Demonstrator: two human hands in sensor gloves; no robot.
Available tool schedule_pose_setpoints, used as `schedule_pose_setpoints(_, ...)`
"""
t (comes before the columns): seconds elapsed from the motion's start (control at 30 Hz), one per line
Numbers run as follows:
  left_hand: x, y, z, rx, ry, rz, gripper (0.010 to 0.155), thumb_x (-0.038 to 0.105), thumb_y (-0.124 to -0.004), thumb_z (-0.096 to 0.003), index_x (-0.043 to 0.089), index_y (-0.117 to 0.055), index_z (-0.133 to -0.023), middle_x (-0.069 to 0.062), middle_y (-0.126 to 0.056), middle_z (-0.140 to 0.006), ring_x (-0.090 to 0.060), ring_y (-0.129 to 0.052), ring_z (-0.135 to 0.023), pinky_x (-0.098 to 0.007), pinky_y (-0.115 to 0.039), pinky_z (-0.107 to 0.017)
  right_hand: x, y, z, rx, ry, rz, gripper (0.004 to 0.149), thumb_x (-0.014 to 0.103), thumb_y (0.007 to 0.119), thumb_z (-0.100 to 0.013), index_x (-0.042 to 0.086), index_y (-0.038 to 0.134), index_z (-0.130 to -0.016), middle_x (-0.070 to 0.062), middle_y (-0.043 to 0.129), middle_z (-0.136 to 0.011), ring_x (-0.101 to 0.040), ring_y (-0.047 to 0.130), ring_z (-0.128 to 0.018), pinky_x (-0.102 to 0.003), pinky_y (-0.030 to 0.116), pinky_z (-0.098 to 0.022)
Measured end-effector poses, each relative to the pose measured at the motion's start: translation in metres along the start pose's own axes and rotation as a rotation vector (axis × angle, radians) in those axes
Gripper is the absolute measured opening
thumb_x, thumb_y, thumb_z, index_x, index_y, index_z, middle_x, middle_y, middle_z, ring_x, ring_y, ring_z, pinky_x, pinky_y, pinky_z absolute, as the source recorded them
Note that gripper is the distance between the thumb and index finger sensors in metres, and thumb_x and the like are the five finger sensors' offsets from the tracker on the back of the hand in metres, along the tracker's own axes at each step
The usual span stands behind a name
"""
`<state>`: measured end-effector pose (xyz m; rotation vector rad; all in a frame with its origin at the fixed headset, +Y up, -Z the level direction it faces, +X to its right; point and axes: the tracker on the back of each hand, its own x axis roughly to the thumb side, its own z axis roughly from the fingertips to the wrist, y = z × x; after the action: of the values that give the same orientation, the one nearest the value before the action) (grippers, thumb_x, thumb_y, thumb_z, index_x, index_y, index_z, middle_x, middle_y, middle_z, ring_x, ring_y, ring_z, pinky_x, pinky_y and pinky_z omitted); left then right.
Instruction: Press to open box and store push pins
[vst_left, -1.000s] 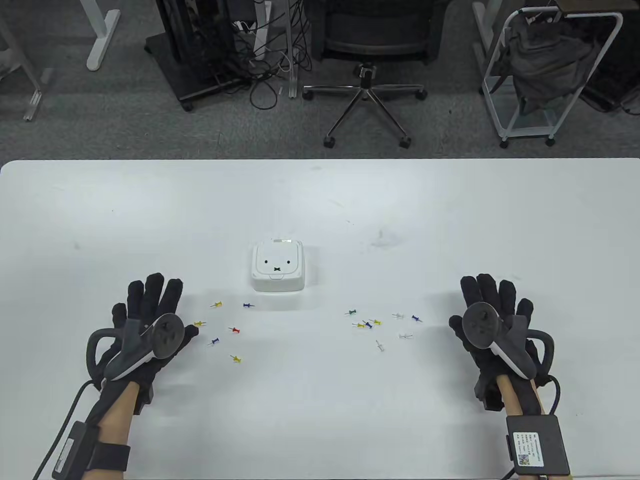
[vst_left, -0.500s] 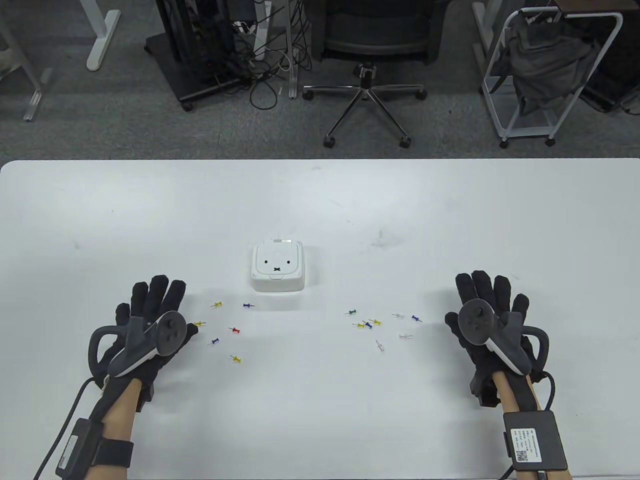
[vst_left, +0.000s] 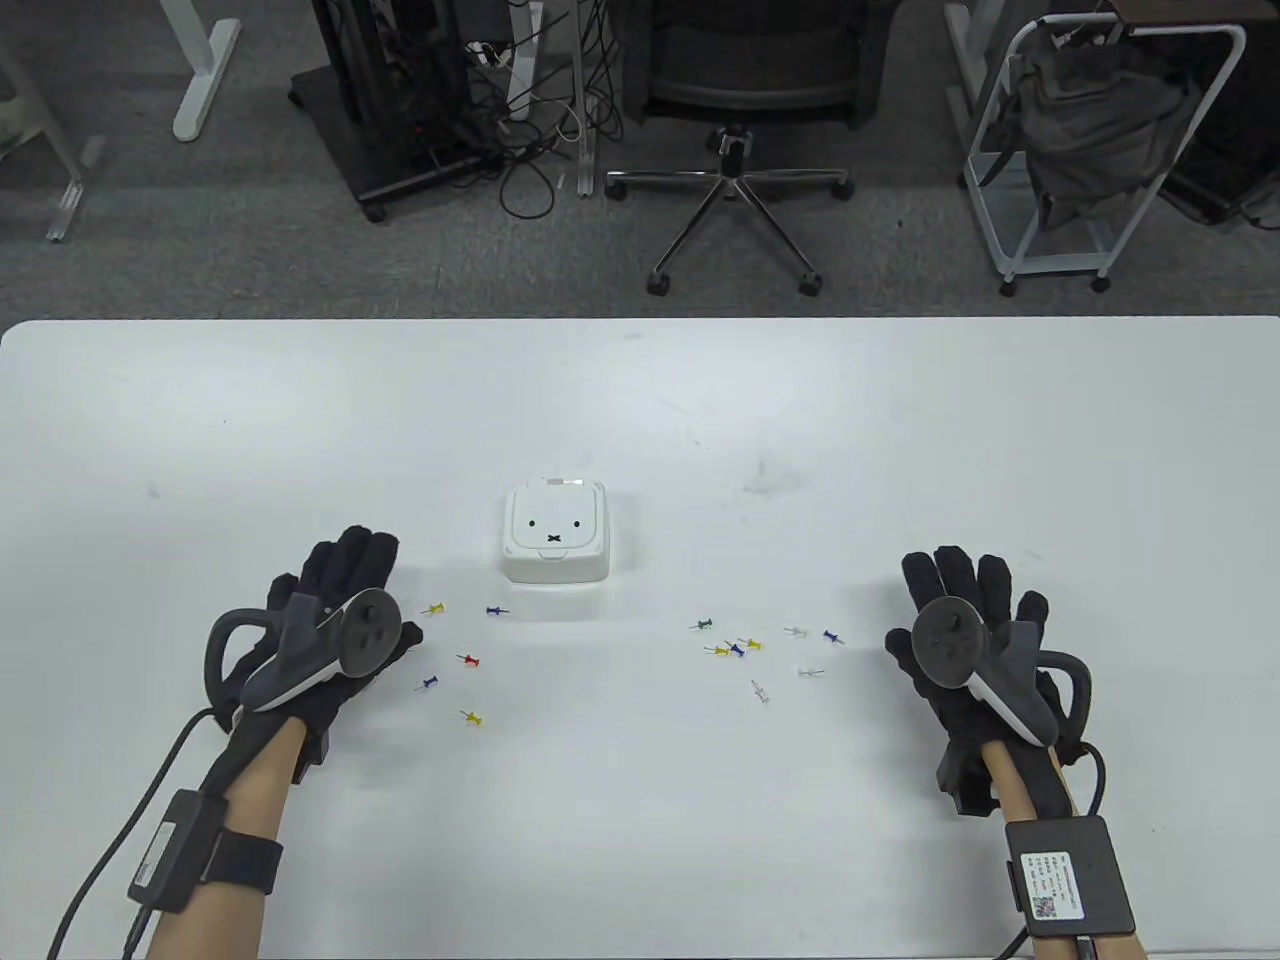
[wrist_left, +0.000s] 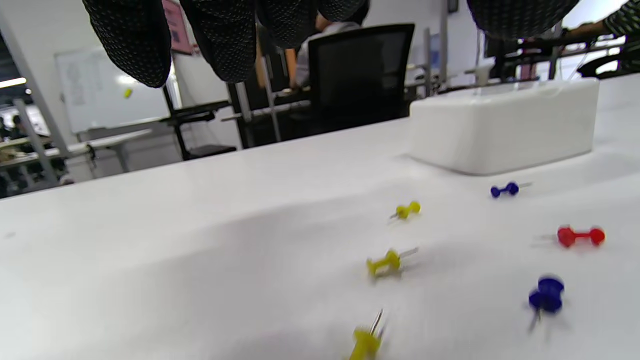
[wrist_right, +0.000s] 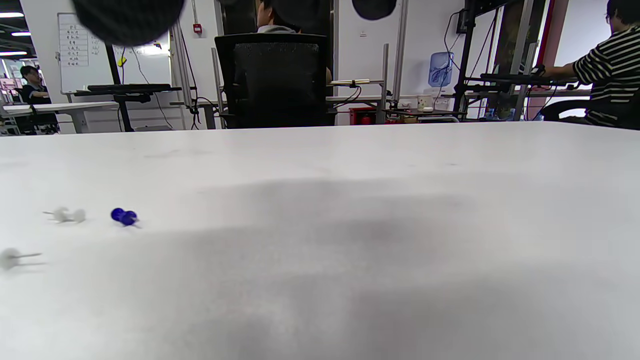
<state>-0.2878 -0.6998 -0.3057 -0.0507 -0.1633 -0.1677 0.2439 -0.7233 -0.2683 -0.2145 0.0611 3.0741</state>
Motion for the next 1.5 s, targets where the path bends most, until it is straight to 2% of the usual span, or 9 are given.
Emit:
schedule_pose_setpoints(0.17, 0.018, 0.012, -0.032, 0.042, -0.038, 0.047, 0.091, 0.07, -0.064, -0.0434, 0.027, -0.034, -0.118, -0.003, -0.044, -0.127, -0.031, -0.063, -0.116, -0.06, -0.066, -0.08, -0.001, 0.001, -0.001, 0.014, -0.001, -0.015, 0.069, 0.053, 0.061, -0.045, 0.038, 0.027, -0.104, -0.001, 0.027, -0.123, -0.04, 0.026, -0.113, -0.07, 0.027, -0.076)
schedule_pose_setpoints(0.27, 0.031, 0.012, -0.055, 0.011, -0.048, 0.093, 0.095, 0.072, -0.068, -0.0392, 0.028, -0.035, -0.117, -0.001, -0.044, -0.126, -0.028, -0.064, -0.117, -0.059, -0.066, -0.081, -0.002, 0.0, -0.002, 0.027, 0.002, -0.028, 0.069, 0.053, 0.061, -0.045, 0.038, 0.028, -0.104, -0.001, 0.028, -0.123, -0.041, 0.027, -0.113, -0.07, 0.027, -0.076)
schedule_pose_setpoints(0.5, 0.065, 0.003, -0.1, -0.084, -0.085, 0.048, 0.106, 0.075, -0.072, -0.0327, 0.028, -0.029, -0.118, -0.001, -0.038, -0.128, -0.028, -0.059, -0.119, -0.058, -0.065, -0.082, -0.003, 0.001, -0.001, 0.016, 0.007, -0.023, 0.069, 0.053, 0.061, -0.045, 0.037, 0.028, -0.104, -0.002, 0.029, -0.123, -0.042, 0.029, -0.112, -0.071, 0.028, -0.076)
schedule_pose_setpoints(0.63, 0.083, -0.008, -0.122, -0.194, -0.132, 0.033, 0.113, 0.076, -0.073, -0.0293, 0.027, -0.022, -0.117, -0.003, -0.03, -0.128, -0.03, -0.05, -0.121, -0.059, -0.061, -0.084, -0.003, 0.002, -0.002, 0.032, 0.008, -0.017, 0.071, 0.053, 0.062, -0.044, 0.037, 0.027, -0.104, -0.001, 0.029, -0.123, -0.042, 0.028, -0.112, -0.071, 0.028, -0.076)
schedule_pose_setpoints(0.73, 0.096, -0.015, -0.134, -0.183, -0.146, 0.017, 0.114, 0.075, -0.075, -0.028, 0.027, -0.024, -0.117, -0.002, -0.034, -0.128, -0.028, -0.053, -0.12, -0.058, -0.062, -0.084, -0.004, 0.0, -0.002, 0.019, 0.011, -0.023, 0.072, 0.054, 0.063, -0.043, 0.037, 0.026, -0.104, -0.001, 0.029, -0.123, -0.043, 0.028, -0.112, -0.072, 0.028, -0.075)
schedule_pose_setpoints(0.83, 0.103, -0.015, -0.142, -0.134, -0.156, -0.014, 0.114, 0.074, -0.08, -0.0256, 0.028, -0.03, -0.117, -0.001, -0.044, -0.127, -0.023, -0.066, -0.117, -0.054, -0.066, -0.083, -0.006, -0.001, -0.002, 0.012, 0.014, -0.027, 0.073, 0.053, 0.063, -0.043, 0.037, 0.026, -0.104, -0.001, 0.029, -0.123, -0.043, 0.028, -0.112, -0.072, 0.028, -0.075)
schedule_pose_setpoints(1.17, 0.103, -0.003, -0.134, -0.139, -0.17, -0.011, 0.116, 0.074, -0.083, -0.0262, 0.024, -0.033, -0.118, -0.004, -0.045, -0.126, -0.025, -0.066, -0.117, -0.05, -0.064, -0.084, -0.007, 0.0, -0.003, 0.015, 0.006, -0.029, 0.072, 0.054, 0.063, -0.044, 0.037, 0.026, -0.104, -0.001, 0.029, -0.123, -0.044, 0.029, -0.112, -0.072, 0.029, -0.075)
schedule_pose_setpoints(1.4, 0.111, 0.015, -0.101, -0.036, -0.218, 0.104, 0.115, 0.075, -0.082, -0.0269, 0.022, -0.036, -0.119, -0.006, -0.047, -0.126, -0.027, -0.068, -0.116, -0.051, -0.067, -0.083, -0.006, 0.001, -0.003, 0.011, -0.003, -0.03, 0.072, 0.054, 0.063, -0.044, 0.037, 0.027, -0.104, -0.001, 0.031, -0.123, -0.045, 0.03, -0.112, -0.072, 0.03, -0.075)
schedule_pose_setpoints(1.5, 0.118, 0.016, -0.085, -0.032, -0.249, 0.082, 0.115, 0.076, -0.081, -0.0279, 0.021, -0.036, -0.119, -0.007, -0.048, -0.126, -0.029, -0.069, -0.115, -0.051, -0.067, -0.083, -0.005, 0.002, -0.003, 0.018, -0.008, -0.017, 0.072, 0.054, 0.063, -0.044, 0.037, 0.027, -0.104, -0.001, 0.031, -0.123, -0.045, 0.031, -0.112, -0.072, 0.03, -0.075)
